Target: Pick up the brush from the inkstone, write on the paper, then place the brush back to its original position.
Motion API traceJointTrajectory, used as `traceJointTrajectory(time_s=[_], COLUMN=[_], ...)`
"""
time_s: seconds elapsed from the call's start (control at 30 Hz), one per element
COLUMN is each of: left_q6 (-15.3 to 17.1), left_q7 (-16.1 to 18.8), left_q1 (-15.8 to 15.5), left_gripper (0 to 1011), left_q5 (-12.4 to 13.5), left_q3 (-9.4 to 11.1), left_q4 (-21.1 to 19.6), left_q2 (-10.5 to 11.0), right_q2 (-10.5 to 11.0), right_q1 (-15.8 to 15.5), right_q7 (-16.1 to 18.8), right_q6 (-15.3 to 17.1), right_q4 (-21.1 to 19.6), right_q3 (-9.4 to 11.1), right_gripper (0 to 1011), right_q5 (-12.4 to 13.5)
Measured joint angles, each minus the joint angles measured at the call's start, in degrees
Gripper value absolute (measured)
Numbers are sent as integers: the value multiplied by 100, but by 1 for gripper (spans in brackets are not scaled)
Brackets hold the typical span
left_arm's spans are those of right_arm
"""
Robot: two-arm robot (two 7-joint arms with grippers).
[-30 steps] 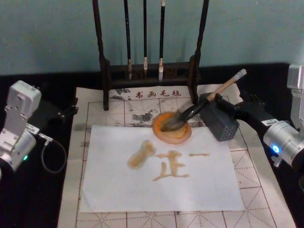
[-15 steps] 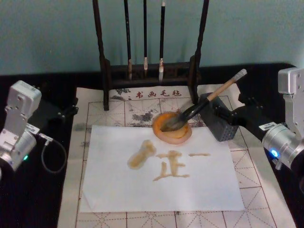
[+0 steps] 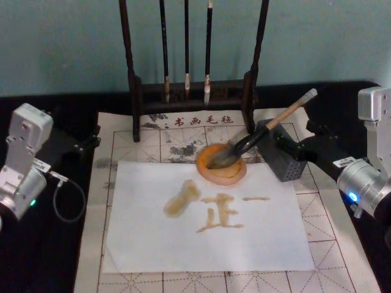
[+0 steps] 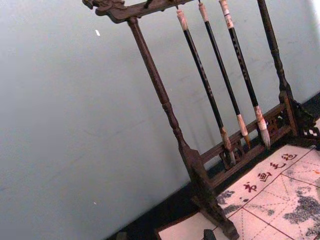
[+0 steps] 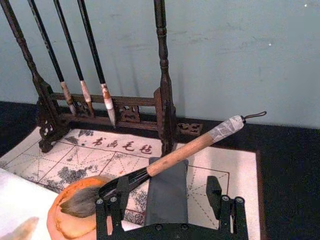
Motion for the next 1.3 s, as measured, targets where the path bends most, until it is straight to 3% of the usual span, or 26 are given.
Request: traceJointTrajectory(time_s=[1.3], left_q6=[0], left_q7=[0], left_q1=[0], left_gripper=[1001], left_q5=[0], left_q3=[0], left_q4=[0], left_q2=[0], right_q2=[0], right_q1=[-1], right_q7=[0], right_q6=[-5], right_q4=[-1], right_q3=[6], right_gripper=[1000], right_q5=[19])
